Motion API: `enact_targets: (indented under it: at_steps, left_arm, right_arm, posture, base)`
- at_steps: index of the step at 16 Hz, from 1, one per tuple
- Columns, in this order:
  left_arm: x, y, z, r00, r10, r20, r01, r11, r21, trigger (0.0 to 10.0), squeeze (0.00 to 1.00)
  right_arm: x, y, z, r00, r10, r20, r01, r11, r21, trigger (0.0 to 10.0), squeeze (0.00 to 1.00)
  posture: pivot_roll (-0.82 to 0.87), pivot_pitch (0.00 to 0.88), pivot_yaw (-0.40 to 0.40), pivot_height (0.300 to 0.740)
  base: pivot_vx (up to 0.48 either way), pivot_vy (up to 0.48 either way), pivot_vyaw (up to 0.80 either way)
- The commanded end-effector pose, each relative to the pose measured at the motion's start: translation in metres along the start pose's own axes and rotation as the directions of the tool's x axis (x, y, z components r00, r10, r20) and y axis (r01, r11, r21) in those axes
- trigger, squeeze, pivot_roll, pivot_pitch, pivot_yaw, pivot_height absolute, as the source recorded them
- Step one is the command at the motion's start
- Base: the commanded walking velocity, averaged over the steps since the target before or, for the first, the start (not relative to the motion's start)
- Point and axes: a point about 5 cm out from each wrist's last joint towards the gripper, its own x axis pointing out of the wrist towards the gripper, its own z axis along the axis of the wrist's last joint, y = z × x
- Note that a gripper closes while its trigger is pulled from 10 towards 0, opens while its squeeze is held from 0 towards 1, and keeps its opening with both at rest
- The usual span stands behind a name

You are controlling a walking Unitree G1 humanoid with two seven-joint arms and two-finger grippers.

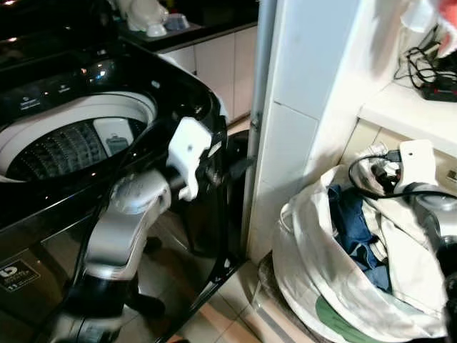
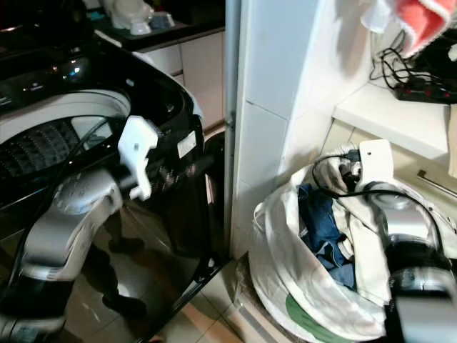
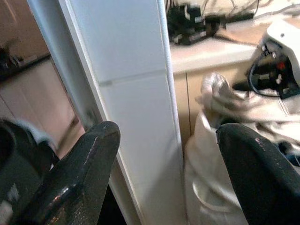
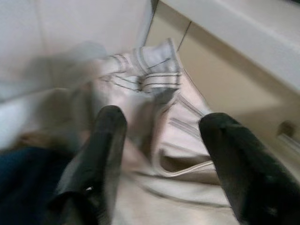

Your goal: Clothes washing

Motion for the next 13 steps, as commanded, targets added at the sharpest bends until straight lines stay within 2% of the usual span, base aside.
enact_targets:
  at_steps: [1,4,6,7,8,10,13]
  left_arm:
    - [-0.006,0.001,0.004,1.000,-0.008,-0.013,0.008,1.000,0.010,10.0,0.00]
    - [-0.016,0.001,0.007,0.998,-0.027,-0.050,0.027,1.000,-0.001,10.0,0.00]
    - [-0.028,-0.002,0.006,0.991,-0.076,-0.110,0.076,0.997,-0.005,10.0,0.00]
    - [-0.031,-0.005,0.006,0.985,-0.116,-0.130,0.116,0.993,-0.007,10.0,0.00]
    - [-0.036,-0.009,0.007,0.977,-0.154,-0.150,0.153,0.988,-0.017,10.0,0.00]
    - [-0.038,-0.007,0.010,0.979,-0.139,-0.148,0.139,0.990,-0.010,10.0,0.00]
    - [-0.042,-0.005,0.018,0.982,-0.126,-0.143,0.125,0.992,-0.012,10.0,0.00]
  right_arm:
    - [0.002,-0.003,0.002,1.000,0.015,0.001,-0.015,0.997,-0.080,10.0,1.00]
    - [0.004,-0.008,-0.005,0.997,0.036,-0.064,-0.046,0.984,-0.170,10.0,1.00]
    - [0.003,-0.009,-0.016,0.987,0.066,-0.145,-0.097,0.971,-0.220,10.0,1.00]
    - [0.003,-0.010,-0.020,0.984,0.075,-0.161,-0.110,0.969,-0.221,10.0,0.73]
    - [0.002,-0.011,-0.024,0.982,0.077,-0.173,-0.116,0.967,-0.225,10.0,0.00]
    - [0.003,-0.014,-0.026,0.987,0.020,-0.162,-0.069,0.952,-0.300,10.0,0.00]
    - [0.003,-0.014,-0.028,0.989,-0.019,-0.145,-0.031,0.941,-0.336,10.0,0.00]
  posture:
    - [0.02,0.000,0.036,0.740]
    - [0.05,0.000,0.043,0.740]
    - [0.08,0.000,0.062,0.740]
    - [0.09,0.000,0.064,0.740]
    - [0.10,0.000,0.069,0.740]
    - [0.12,0.018,0.085,0.740]
    - [0.16,0.044,0.100,0.740]
  base:
    - [0.000,0.000,0.00]
    - [0.000,0.000,0.00]
    - [0.000,0.000,0.00]
    - [0.000,0.000,0.00]
    - [0.000,0.000,0.00]
    - [0.000,0.000,0.00]
    - [0.000,0.000,0.00]
